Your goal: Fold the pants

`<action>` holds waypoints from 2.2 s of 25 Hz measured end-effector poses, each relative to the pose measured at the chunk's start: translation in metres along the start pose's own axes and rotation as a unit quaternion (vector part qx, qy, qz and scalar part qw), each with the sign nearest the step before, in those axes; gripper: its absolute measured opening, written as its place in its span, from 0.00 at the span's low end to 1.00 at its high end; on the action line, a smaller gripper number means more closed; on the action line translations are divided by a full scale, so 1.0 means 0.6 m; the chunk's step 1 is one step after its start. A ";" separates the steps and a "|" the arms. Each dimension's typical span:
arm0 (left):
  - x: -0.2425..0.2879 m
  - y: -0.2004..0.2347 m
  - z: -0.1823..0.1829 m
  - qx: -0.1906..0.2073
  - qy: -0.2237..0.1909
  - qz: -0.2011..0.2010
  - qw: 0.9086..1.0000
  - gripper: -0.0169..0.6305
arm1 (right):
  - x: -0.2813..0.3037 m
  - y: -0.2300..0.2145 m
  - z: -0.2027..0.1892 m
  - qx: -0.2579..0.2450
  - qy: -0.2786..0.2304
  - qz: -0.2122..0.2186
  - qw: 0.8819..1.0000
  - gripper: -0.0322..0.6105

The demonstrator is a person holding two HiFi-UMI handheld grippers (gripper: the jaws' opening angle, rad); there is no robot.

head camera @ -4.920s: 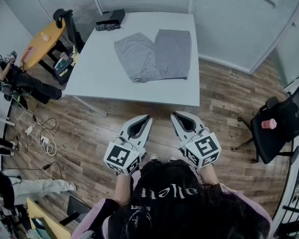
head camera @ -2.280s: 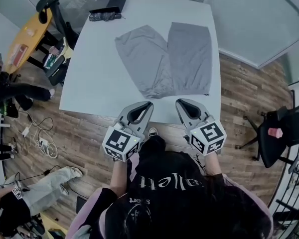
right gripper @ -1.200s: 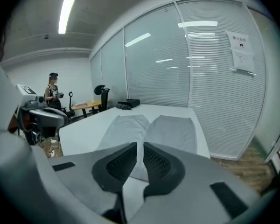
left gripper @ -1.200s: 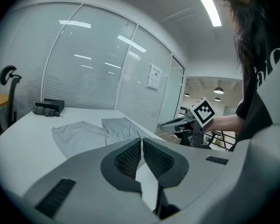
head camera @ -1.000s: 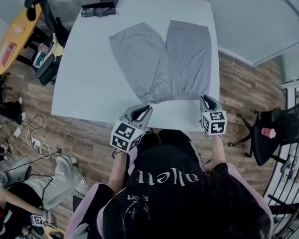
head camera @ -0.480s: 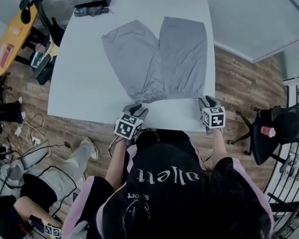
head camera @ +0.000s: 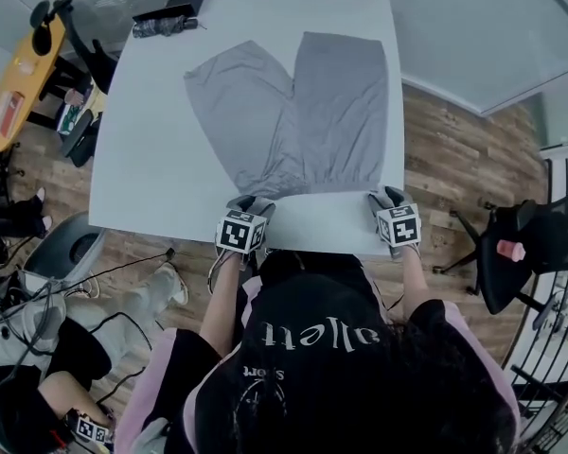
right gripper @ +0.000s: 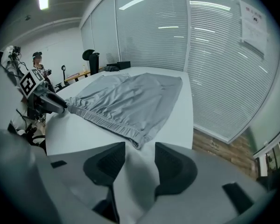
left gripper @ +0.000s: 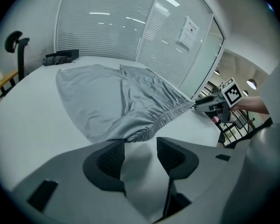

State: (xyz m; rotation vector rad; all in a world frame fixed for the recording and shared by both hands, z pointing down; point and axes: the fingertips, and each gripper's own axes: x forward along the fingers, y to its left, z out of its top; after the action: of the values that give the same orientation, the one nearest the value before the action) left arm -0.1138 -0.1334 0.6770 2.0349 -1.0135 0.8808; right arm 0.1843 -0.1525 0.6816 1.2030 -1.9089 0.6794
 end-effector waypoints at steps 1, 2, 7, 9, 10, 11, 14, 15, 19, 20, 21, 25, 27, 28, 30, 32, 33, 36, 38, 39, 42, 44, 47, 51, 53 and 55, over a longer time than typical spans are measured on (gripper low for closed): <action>0.003 0.002 0.004 -0.009 -0.003 0.003 1.000 0.36 | 0.002 0.000 0.001 0.001 0.000 0.001 1.000 0.34; 0.005 0.005 0.008 -0.016 -0.006 0.006 1.000 0.36 | 0.004 0.000 0.002 0.002 -0.001 0.002 1.000 0.34; 0.018 0.011 0.026 -0.023 -0.008 0.020 0.999 0.36 | 0.017 0.003 0.014 -0.002 -0.007 0.003 1.000 0.27; 0.024 0.014 0.030 -0.028 -0.010 0.025 0.999 0.36 | 0.019 0.005 0.017 0.009 -0.012 0.001 1.000 0.22; 0.027 0.016 0.032 -0.031 -0.011 0.026 0.999 0.36 | 0.019 0.005 0.017 0.017 -0.014 -0.001 1.000 0.20; 0.029 0.018 0.033 -0.036 -0.012 0.026 0.999 0.36 | 0.019 0.004 0.016 0.025 -0.016 -0.002 1.000 0.18; 0.036 0.016 0.039 -0.046 -0.016 0.012 0.999 0.29 | 0.019 0.005 0.017 0.036 -0.021 0.005 0.999 0.15; 0.037 0.013 0.040 -0.045 -0.017 0.004 0.999 0.23 | 0.017 0.006 0.018 0.036 -0.023 0.011 0.999 0.15; 0.035 -0.005 0.040 -0.012 -0.015 -0.015 1.000 0.13 | 0.006 0.009 0.026 0.035 -0.033 0.026 0.999 0.13; 0.032 -0.008 0.038 -0.002 -0.012 -0.016 1.000 0.13 | 0.003 0.010 0.029 0.034 -0.037 0.027 0.998 0.13; 0.029 -0.010 0.038 0.006 -0.011 -0.018 1.000 0.13 | 0.000 0.011 0.033 0.035 -0.041 0.029 0.998 0.13; 0.009 -0.018 0.048 0.019 -0.027 -0.032 0.999 0.12 | -0.017 0.018 0.050 0.035 -0.058 0.037 0.997 0.13; -0.008 -0.025 0.053 0.026 -0.040 -0.037 0.998 0.11 | -0.033 0.023 0.057 0.035 -0.069 0.040 0.996 0.13; -0.018 -0.030 0.055 0.030 -0.045 -0.038 0.998 0.11 | -0.042 0.026 0.060 0.036 -0.075 0.044 0.996 0.13; -0.037 -0.038 0.058 0.040 -0.053 -0.038 0.997 0.11 | -0.060 0.033 0.068 0.038 -0.090 0.056 0.994 0.13; -0.057 -0.045 0.062 0.046 -0.061 -0.038 0.996 0.11 | -0.075 0.039 0.075 0.039 -0.102 0.066 0.992 0.13; -0.067 -0.049 0.064 0.047 -0.068 -0.039 0.996 0.11 | -0.082 0.043 0.078 0.038 -0.106 0.069 0.991 0.13; -0.097 -0.057 0.072 0.044 -0.094 -0.045 0.994 0.11 | -0.103 0.053 0.087 0.034 -0.118 0.079 0.989 0.13; -0.117 -0.061 0.078 0.042 -0.110 -0.049 0.992 0.11 | -0.118 0.060 0.096 0.037 -0.127 0.092 0.987 0.13; -0.128 -0.062 0.082 0.044 -0.118 -0.052 0.991 0.11 | -0.126 0.064 0.102 0.041 -0.132 0.099 0.985 0.13; -0.162 -0.068 0.094 0.064 -0.142 -0.067 0.986 0.11 | -0.149 0.073 0.121 0.046 -0.150 0.113 0.981 0.12; -0.189 -0.082 0.104 0.091 -0.162 -0.086 0.979 0.11 | -0.170 0.080 0.135 0.046 -0.164 0.122 0.978 0.12; -0.229 -0.108 0.124 0.119 -0.200 -0.118 0.965 0.11 | -0.205 0.089 0.154 0.044 -0.185 0.139 0.972 0.12; -0.279 -0.132 0.155 0.137 -0.249 -0.153 0.947 0.10 | -0.251 0.102 0.179 0.023 -0.204 0.160 0.966 0.12; -0.306 -0.141 0.168 0.147 -0.270 -0.169 0.936 0.10 | -0.276 0.113 0.193 0.014 -0.217 0.175 0.960 0.12; -0.330 -0.149 0.179 0.159 -0.286 -0.182 0.927 0.10 | -0.303 0.125 0.206 0.004 -0.232 0.194 0.953 0.12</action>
State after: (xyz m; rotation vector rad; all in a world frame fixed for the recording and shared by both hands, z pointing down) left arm -0.1018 -0.1040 0.4368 2.7360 -0.7601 0.2588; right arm 0.1241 -0.1242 0.4593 1.0645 -2.5822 0.6397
